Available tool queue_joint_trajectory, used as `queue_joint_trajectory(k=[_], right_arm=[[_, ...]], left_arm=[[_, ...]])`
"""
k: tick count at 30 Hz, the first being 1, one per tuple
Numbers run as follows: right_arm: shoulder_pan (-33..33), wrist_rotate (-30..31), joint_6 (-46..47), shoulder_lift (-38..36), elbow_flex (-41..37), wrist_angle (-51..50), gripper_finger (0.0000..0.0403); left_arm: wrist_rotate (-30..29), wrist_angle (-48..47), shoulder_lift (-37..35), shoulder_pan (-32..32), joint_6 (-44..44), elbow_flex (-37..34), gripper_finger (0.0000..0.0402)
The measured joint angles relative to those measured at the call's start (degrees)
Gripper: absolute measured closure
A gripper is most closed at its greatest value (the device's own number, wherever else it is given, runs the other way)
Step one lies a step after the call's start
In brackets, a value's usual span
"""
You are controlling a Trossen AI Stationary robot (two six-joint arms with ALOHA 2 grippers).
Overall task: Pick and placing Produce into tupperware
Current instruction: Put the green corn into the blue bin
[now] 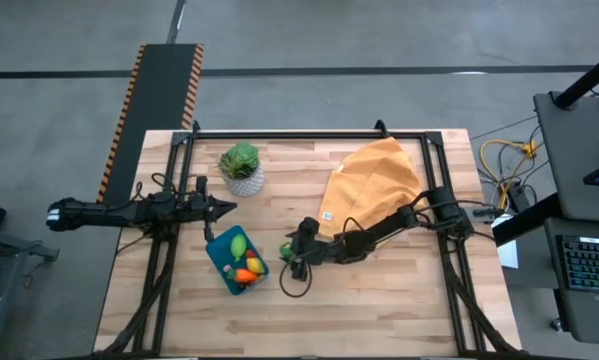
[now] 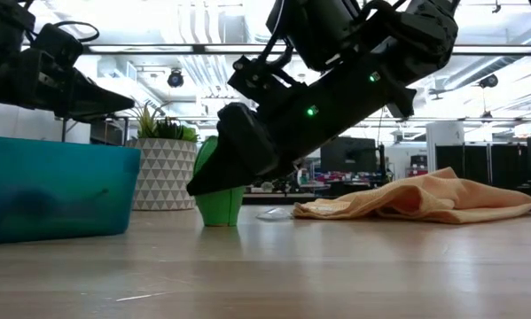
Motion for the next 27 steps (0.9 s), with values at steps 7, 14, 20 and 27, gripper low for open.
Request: queue_joint_trajectory(k=[7,14,20,27], right_arm=[[0.0,0.0,0.2,0.0,-0.4,-0.1,0.0075],[0.0,0.0,0.2,0.0,0.2,-0.1,0.0114],[0.0,0.0,0.1,0.0,0.2,-0.2,0.0182],[0.0,0.0,0.0,0.0,0.2,-0.4,0.0212]], left_arm=[[0.0,0.0,0.0,0.0,0.0,0.0,0.0402],[0.0,0.0,0.0,0.0,-0.1,0.0,0.0402],[0.0,0.0,0.0,0.0,-0.1,0.0,0.0402],[0.0,0.0,0.0,0.0,-0.1,0.0,0.0402]])
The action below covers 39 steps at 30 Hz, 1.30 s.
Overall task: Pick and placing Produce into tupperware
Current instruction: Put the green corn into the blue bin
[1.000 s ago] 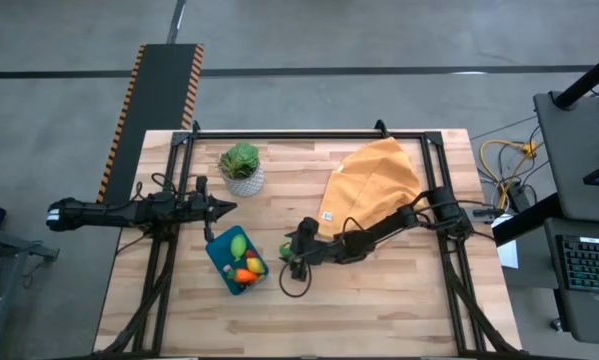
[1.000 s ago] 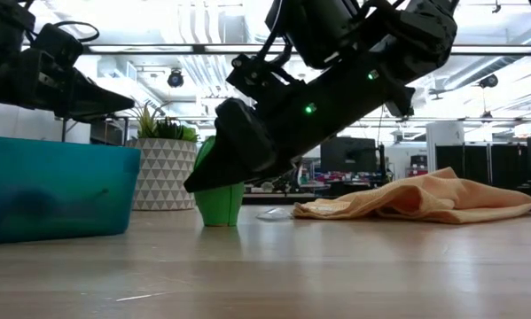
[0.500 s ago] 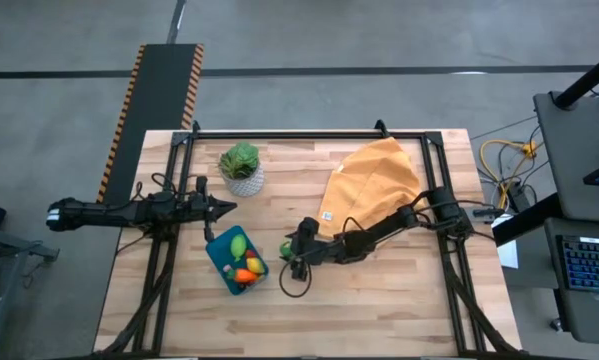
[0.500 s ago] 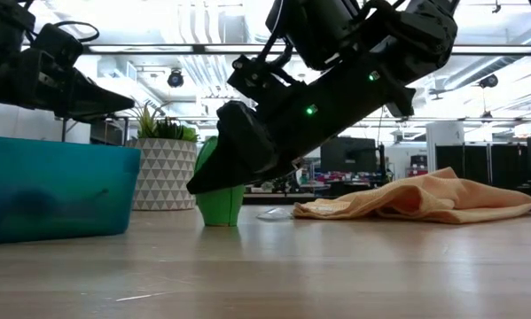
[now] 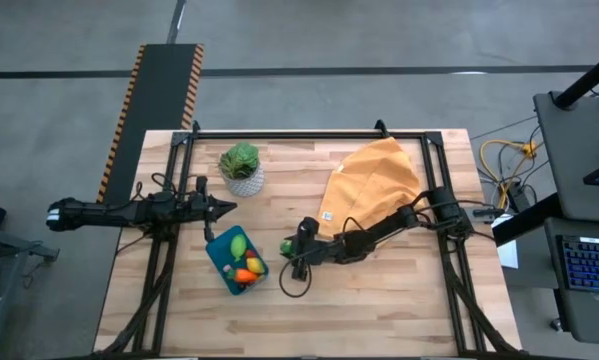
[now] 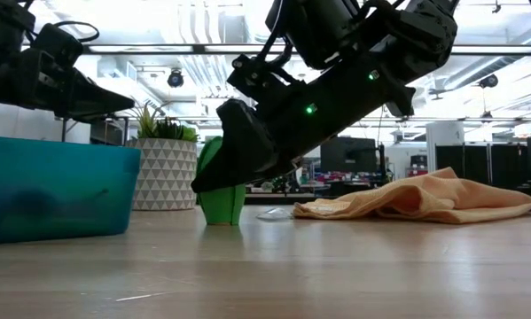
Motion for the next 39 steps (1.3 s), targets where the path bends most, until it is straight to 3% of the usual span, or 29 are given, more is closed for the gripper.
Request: queue_joint_trajectory(k=[6,14,27,39], right_arm=[[0.0,0.0,0.0,0.0,0.0,-0.1,0.0192],[-0.1,0.0,-0.6,0.0,0.2,1.1,0.021],[-0.1,-0.1,-9.1,-0.1,9.1,0.1,0.0205],[-0.1,-8.1,-11.7,0.0,18.5,-4.1,0.0203]], left_arm=[[0.0,0.0,0.0,0.0,0.0,0.0,0.0402],[0.0,0.0,0.0,0.0,0.0,0.0,0.0402],[0.0,0.0,0.0,0.0,0.0,0.0,0.0402],[0.0,0.0,0.0,0.0,0.0,0.0,0.0402]])
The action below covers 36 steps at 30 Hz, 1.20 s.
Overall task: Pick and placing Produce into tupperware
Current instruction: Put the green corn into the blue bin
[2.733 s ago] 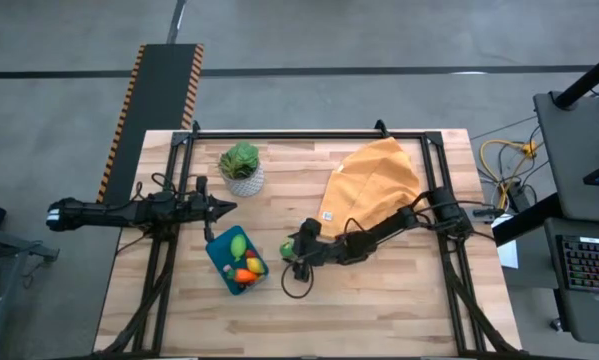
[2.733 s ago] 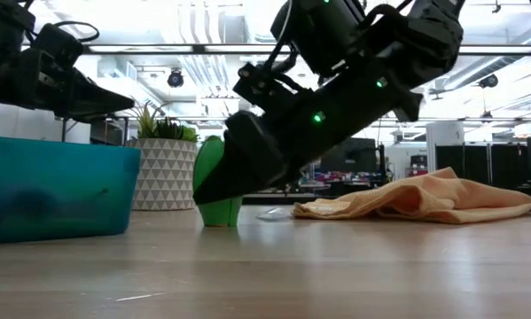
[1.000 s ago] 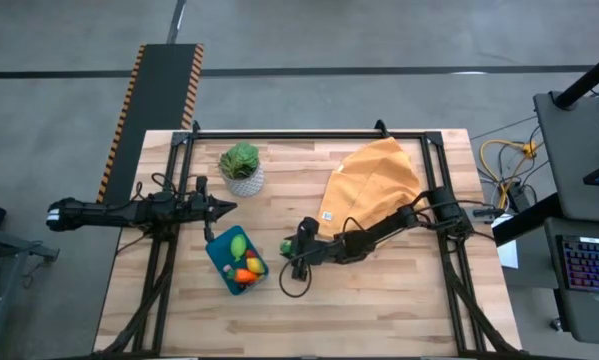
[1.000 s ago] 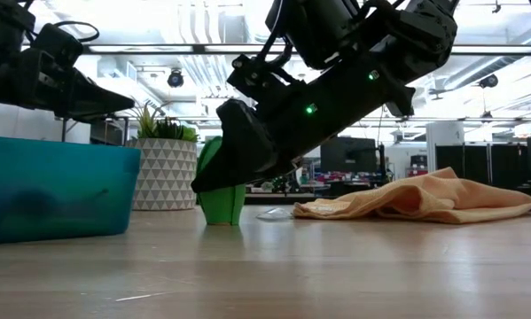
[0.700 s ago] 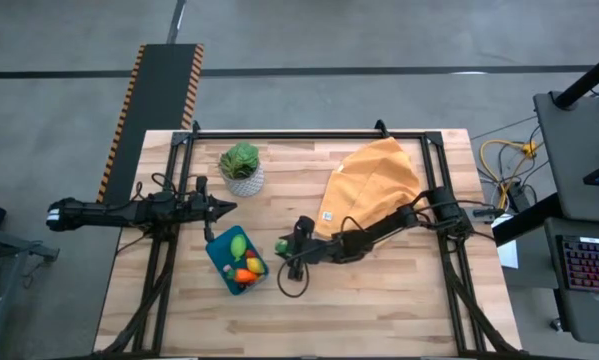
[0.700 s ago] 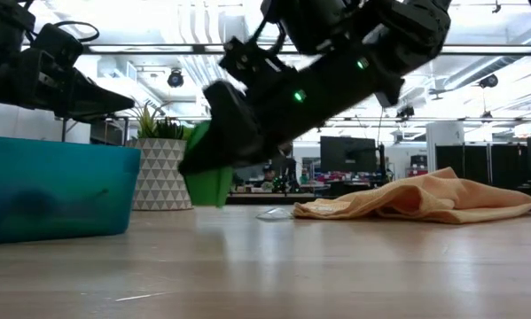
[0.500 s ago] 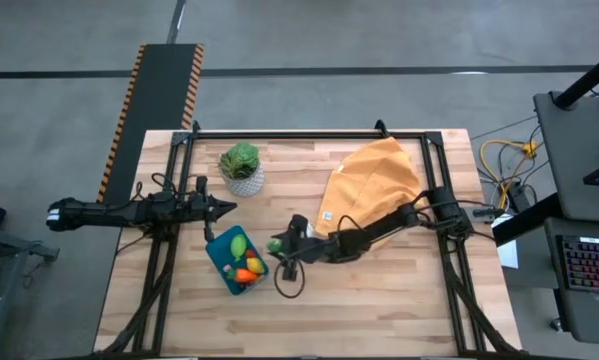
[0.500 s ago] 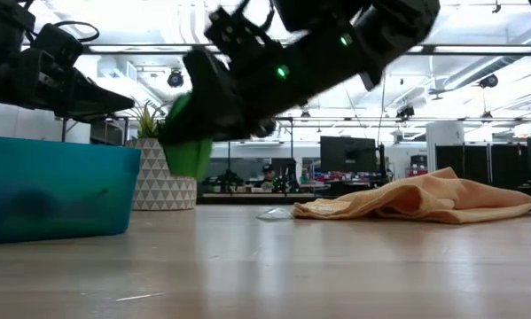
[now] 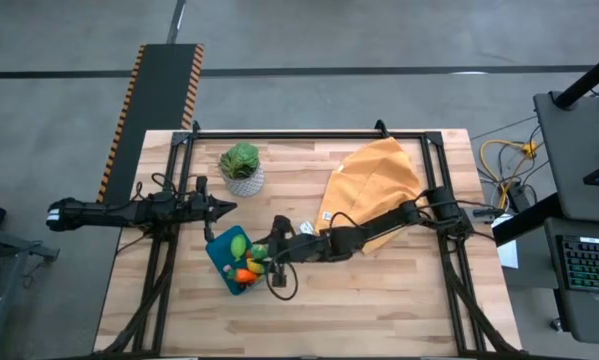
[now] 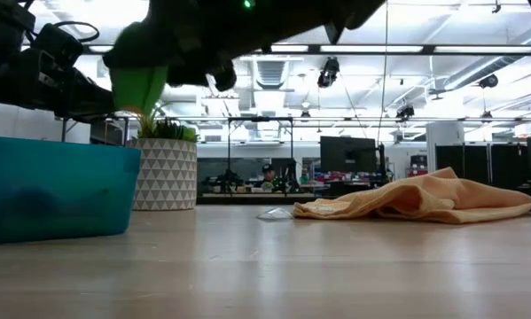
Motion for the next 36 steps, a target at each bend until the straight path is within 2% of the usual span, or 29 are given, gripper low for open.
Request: queue_joint_trajectory(k=[6,16,26,31,36], right_arm=[[0.1,-1.6,-1.3,1.2,2.9,2.2,0.0202],[-0.3,-4.4,-4.8,8.9,12.9,4.2,0.0202],[-1.8,-6.1,-6.8,17.3,24.8,-1.7,0.0202],[-3.0,-8.9,-7.2,21.4,30.7,-3.7,0.0202],[-4.0,-9.8,-7.6,24.1,34.3,-6.4,0.0202]], left_arm=[[0.0,0.0,0.0,0.0,0.0,0.0,0.0402],[0.0,0.0,0.0,0.0,0.0,0.0,0.0402],[0.0,0.0,0.0,0.0,0.0,0.0,0.0402],[0.0,0.0,0.0,0.0,0.0,0.0,0.0402],[0.0,0.0,0.0,0.0,0.0,0.0,0.0402]])
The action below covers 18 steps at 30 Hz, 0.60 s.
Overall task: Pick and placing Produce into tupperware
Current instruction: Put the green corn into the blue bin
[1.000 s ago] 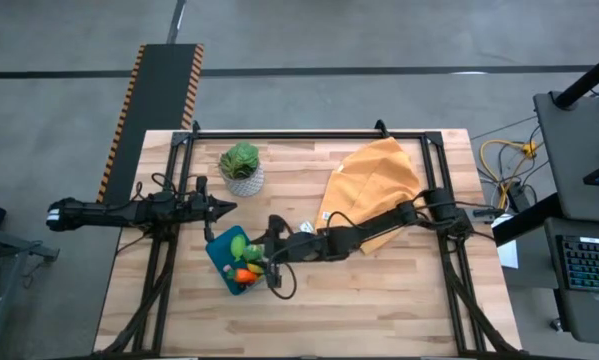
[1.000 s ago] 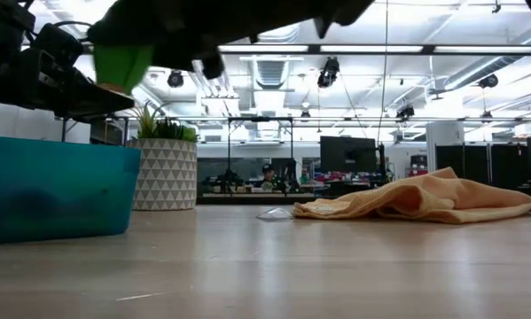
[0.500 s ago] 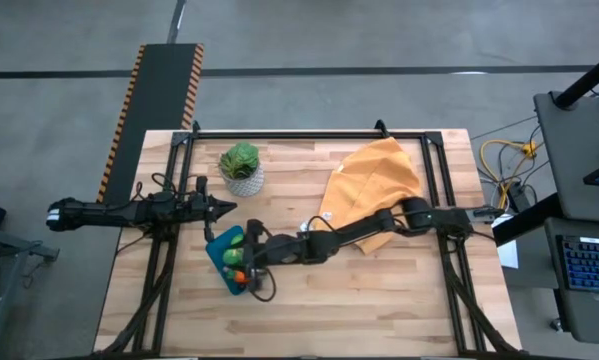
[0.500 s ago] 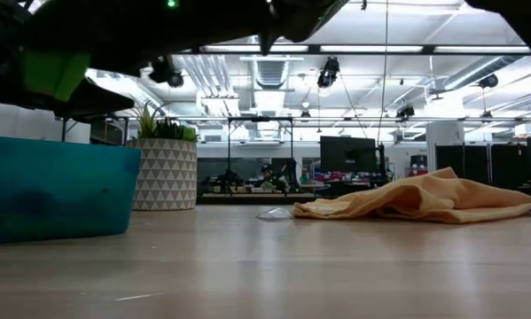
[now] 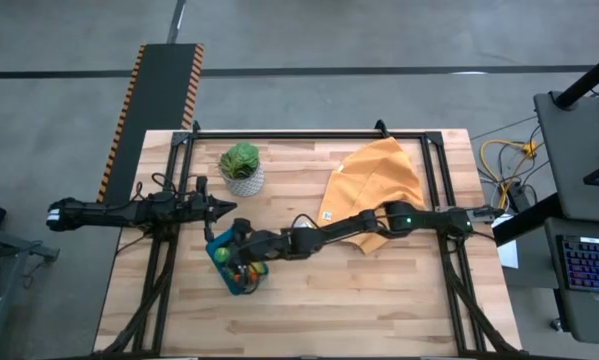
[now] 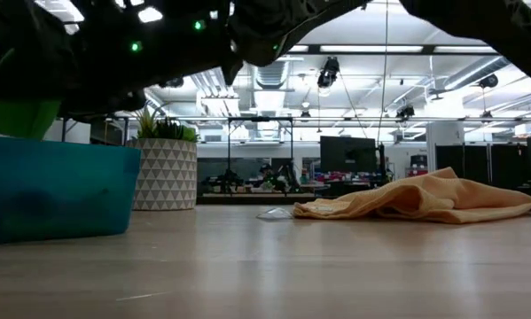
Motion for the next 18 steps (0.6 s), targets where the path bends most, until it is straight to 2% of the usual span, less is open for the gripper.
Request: queue_joint_trajectory(k=[18], right_arm=[[-2.3,-3.2,1.9,1.4,0.0,0.4,0.0202]], left_arm=[[0.0,0.0,0.0,0.0,0.0,0.0,0.0402]])
